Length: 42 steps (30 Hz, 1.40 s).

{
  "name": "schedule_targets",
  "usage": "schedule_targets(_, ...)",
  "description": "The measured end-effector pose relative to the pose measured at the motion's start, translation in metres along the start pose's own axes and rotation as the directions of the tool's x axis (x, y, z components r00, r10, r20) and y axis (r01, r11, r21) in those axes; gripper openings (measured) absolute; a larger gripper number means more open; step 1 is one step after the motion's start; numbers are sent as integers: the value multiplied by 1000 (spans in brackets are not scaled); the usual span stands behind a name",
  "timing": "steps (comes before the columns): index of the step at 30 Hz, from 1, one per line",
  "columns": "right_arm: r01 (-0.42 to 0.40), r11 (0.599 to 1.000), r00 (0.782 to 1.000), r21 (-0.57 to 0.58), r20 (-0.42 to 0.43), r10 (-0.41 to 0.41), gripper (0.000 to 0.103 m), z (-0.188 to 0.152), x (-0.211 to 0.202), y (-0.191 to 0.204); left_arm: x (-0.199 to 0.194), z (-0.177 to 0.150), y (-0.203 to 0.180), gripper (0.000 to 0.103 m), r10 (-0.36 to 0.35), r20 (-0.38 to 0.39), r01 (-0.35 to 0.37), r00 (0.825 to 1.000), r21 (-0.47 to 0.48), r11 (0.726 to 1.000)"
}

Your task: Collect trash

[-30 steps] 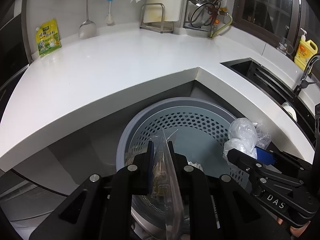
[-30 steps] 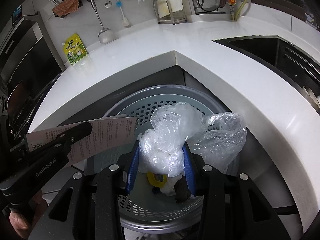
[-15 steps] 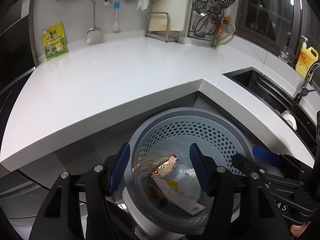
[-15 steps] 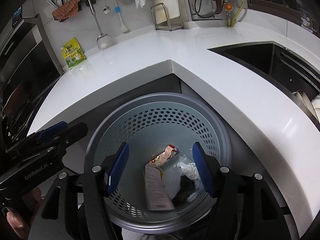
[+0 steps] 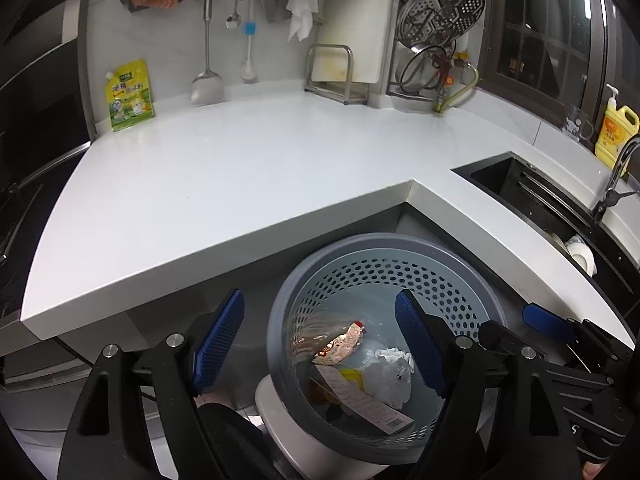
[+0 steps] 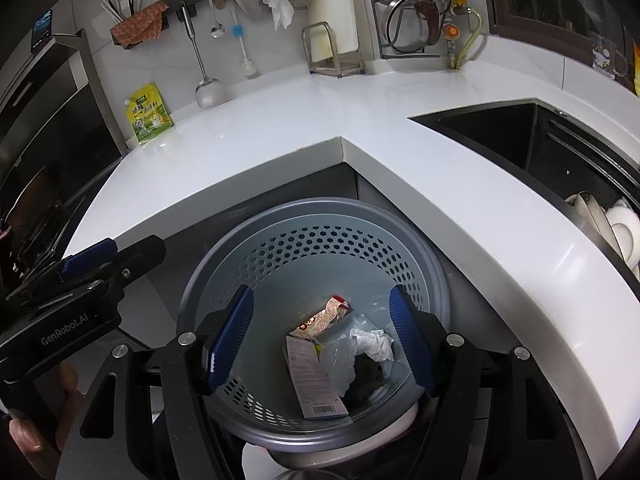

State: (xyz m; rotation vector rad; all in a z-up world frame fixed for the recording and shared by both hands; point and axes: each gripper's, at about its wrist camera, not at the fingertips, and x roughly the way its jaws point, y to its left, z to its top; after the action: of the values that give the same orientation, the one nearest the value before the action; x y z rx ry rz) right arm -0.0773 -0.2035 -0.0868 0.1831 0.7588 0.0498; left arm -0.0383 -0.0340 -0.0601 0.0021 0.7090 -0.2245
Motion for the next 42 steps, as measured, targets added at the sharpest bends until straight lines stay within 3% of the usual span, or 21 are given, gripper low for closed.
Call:
schedule_targets(14,16,1000,1000,-11,23,-16,69,-4,-13,8,-18,1,6,96,44,35,-44,998,-8,999)
schedule_targets(42,27,1000,999,0,30,-27,70,-3,-18,6,-19,-1,9,97,112,20,-112,994,-14,994)
